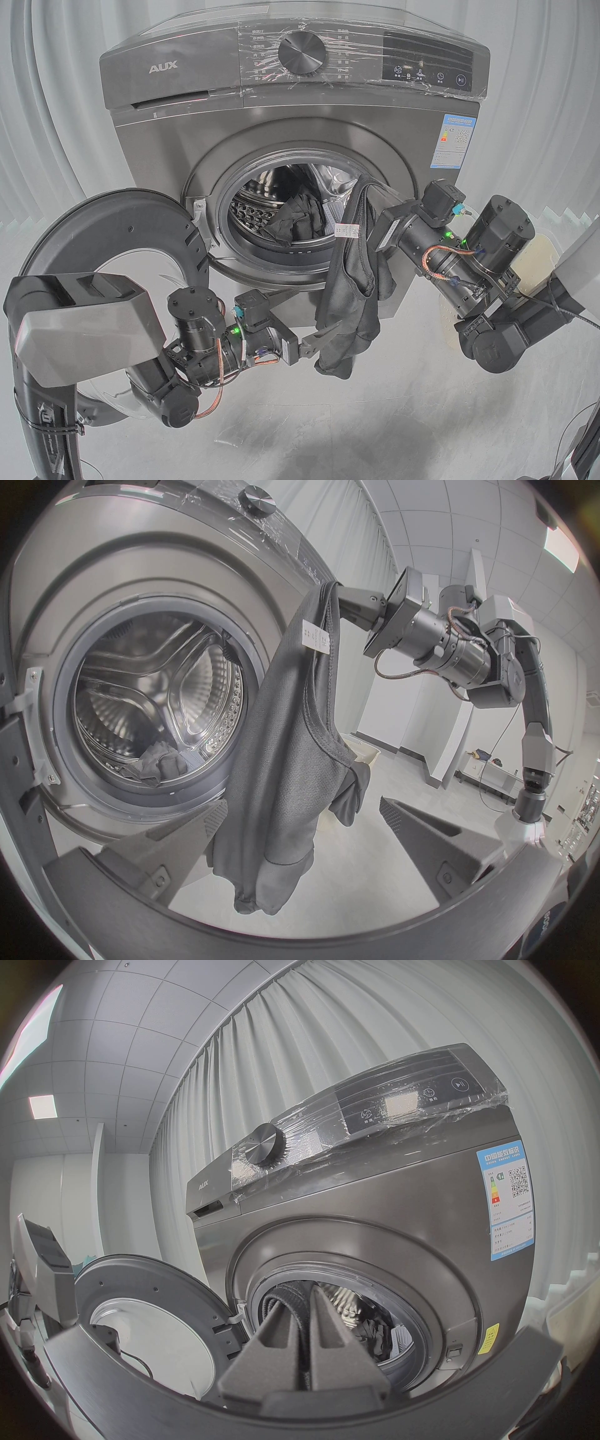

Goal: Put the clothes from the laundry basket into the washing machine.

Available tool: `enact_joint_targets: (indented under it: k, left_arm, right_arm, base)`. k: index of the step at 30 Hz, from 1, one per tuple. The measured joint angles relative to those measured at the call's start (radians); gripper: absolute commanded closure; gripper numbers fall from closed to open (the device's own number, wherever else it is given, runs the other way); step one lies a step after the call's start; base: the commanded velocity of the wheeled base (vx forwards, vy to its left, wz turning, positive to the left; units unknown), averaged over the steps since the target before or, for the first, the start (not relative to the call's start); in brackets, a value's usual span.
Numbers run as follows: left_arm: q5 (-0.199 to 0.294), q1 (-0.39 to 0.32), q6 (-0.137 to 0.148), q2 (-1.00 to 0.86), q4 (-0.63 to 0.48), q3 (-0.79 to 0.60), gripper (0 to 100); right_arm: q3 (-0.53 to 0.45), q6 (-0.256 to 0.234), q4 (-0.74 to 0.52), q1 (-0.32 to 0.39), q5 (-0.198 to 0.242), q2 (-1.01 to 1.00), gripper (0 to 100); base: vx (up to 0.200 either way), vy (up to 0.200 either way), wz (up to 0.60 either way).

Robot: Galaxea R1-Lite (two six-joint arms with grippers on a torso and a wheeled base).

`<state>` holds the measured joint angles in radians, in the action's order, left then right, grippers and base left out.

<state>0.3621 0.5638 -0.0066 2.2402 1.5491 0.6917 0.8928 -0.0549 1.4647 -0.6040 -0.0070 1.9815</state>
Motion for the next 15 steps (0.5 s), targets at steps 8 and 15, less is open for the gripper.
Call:
enact_joint_targets:
  k: [8, 15]
  left_arm:
    - [-0.044, 0.031, 0.001, 0.075, 0.0, 0.086, 0]
    - [-0.076, 0.061, 0.004, 0.12, -0.001, 0.139, 0]
  right_arm:
    - [0.0, 0.0, 0.001, 0.0, -0.004, 0.014, 100]
    - [0.004, 0.0, 0.0, 0.001, -0.025, 0.031, 100]
  base:
    - [0.0, 0.0, 0.0]
    - [0.0, 0.0, 0.0]
